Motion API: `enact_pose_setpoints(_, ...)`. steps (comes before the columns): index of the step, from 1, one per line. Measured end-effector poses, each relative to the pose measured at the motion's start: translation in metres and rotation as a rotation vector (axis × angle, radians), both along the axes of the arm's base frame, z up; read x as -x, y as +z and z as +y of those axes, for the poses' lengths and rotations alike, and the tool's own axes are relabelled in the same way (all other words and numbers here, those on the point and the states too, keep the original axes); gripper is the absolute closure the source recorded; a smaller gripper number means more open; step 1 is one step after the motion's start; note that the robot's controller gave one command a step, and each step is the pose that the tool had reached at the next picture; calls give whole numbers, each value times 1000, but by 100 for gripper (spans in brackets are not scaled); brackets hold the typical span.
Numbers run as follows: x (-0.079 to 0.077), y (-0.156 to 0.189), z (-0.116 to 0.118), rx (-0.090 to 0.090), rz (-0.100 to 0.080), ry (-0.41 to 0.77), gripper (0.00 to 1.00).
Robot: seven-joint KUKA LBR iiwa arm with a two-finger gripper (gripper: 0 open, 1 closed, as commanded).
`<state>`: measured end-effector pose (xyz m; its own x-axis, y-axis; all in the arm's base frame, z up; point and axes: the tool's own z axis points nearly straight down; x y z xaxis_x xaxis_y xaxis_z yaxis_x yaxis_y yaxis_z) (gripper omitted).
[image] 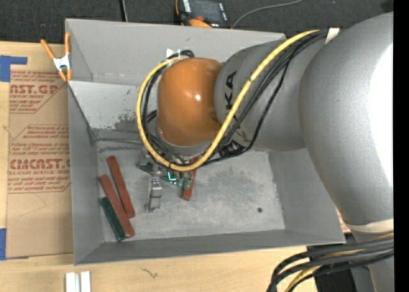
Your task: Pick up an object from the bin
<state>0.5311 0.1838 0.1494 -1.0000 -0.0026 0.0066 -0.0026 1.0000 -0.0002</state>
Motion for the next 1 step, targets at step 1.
enact_pose_setpoints(1, 11, -82, -74, 0, -8, -13, 0)
